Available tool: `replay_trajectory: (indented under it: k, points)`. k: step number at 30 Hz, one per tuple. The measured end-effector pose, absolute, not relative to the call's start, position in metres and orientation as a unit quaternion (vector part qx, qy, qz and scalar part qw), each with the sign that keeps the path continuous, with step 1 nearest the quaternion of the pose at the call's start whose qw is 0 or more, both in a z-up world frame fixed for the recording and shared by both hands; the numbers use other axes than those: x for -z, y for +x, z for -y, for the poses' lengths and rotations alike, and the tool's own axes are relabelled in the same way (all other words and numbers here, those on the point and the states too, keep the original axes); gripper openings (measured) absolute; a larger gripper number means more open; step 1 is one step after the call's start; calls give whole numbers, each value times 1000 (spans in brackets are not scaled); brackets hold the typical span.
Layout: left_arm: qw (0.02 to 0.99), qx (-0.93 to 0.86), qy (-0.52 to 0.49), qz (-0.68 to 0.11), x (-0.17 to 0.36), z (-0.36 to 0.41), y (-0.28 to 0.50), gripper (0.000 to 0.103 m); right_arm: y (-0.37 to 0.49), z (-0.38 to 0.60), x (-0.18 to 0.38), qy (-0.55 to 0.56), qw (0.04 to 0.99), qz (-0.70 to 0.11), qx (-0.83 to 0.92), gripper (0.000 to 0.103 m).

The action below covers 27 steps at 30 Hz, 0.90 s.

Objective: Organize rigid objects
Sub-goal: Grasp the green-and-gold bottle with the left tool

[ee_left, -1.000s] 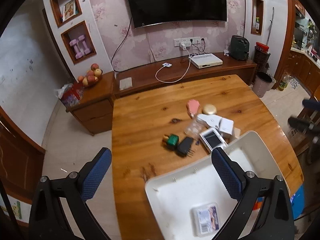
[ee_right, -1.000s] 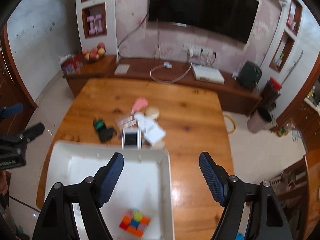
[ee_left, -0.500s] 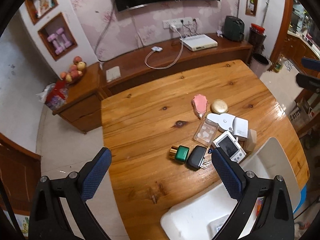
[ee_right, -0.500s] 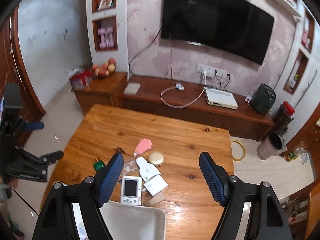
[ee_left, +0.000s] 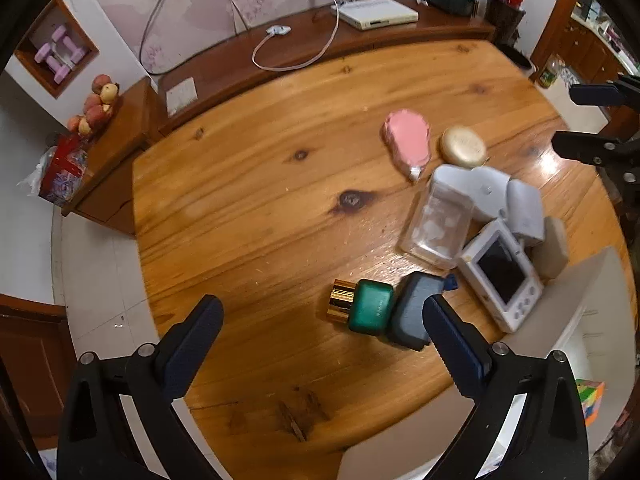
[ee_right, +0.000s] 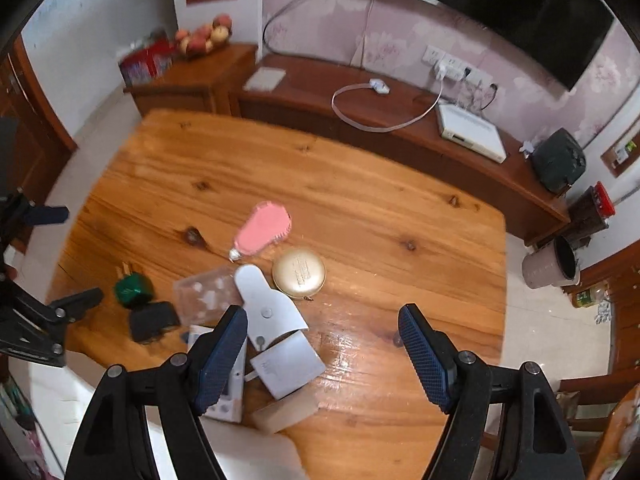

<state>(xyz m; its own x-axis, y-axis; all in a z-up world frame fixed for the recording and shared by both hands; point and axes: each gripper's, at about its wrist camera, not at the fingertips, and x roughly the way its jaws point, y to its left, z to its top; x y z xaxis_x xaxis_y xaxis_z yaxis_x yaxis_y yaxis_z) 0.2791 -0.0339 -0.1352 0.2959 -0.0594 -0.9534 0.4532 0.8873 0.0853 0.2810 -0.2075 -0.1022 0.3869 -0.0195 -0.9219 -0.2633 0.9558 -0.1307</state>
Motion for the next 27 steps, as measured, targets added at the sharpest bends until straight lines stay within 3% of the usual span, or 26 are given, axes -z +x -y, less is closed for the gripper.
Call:
replay_trajectory:
  k: [10, 27]
  points:
    - [756, 163, 203, -600, 174, 41, 290, 100, 305, 189, 172, -162, 772, -605, -105, 79]
    - [746, 153, 182, -622, 191, 35, 308, 99, 308, 175, 196, -167, 738, -640, -133, 79]
